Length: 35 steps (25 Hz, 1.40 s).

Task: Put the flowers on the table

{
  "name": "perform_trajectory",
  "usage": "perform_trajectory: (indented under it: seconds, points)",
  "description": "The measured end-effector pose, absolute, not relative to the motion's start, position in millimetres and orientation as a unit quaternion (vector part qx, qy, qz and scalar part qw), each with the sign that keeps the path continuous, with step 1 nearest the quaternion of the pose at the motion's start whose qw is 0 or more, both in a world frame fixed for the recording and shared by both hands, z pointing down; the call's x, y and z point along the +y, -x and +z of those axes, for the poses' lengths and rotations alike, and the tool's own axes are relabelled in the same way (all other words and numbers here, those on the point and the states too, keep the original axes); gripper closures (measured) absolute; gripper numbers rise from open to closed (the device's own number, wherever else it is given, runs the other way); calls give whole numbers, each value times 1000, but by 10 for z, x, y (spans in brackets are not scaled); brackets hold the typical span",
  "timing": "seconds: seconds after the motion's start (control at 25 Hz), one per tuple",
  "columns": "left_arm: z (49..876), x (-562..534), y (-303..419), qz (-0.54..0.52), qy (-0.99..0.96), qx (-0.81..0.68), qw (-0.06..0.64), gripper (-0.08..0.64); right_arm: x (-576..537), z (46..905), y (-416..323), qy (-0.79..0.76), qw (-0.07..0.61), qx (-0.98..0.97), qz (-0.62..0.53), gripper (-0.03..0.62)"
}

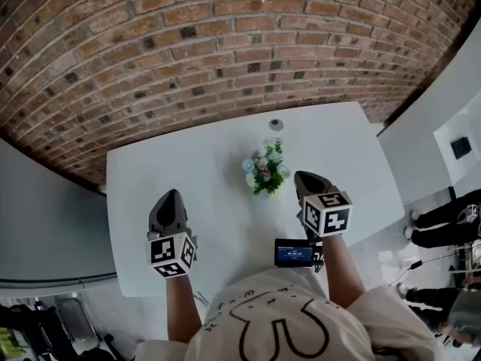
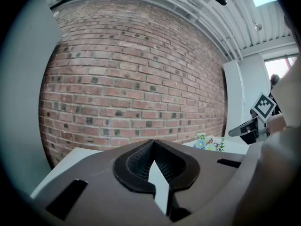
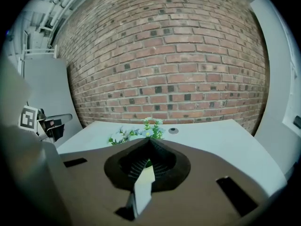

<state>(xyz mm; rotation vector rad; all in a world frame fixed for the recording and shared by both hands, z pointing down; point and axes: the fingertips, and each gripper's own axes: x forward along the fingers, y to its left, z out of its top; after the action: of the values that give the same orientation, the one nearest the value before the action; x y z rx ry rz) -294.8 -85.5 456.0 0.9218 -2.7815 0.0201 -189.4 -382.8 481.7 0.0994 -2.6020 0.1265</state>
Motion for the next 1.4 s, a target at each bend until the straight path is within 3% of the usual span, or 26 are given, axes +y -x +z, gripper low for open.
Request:
perform_trajectory:
  seconds: [0.8, 1.4]
  points:
    - [4431, -217, 2491, 5, -391, -917, 80, 549, -2938, 4548, 1075, -100, 189, -976, 29, 576]
    - [4200, -260, 2130, -7, -400, -915, 52, 549, -2967, 4193, 663, -112, 146, -983, -2, 575]
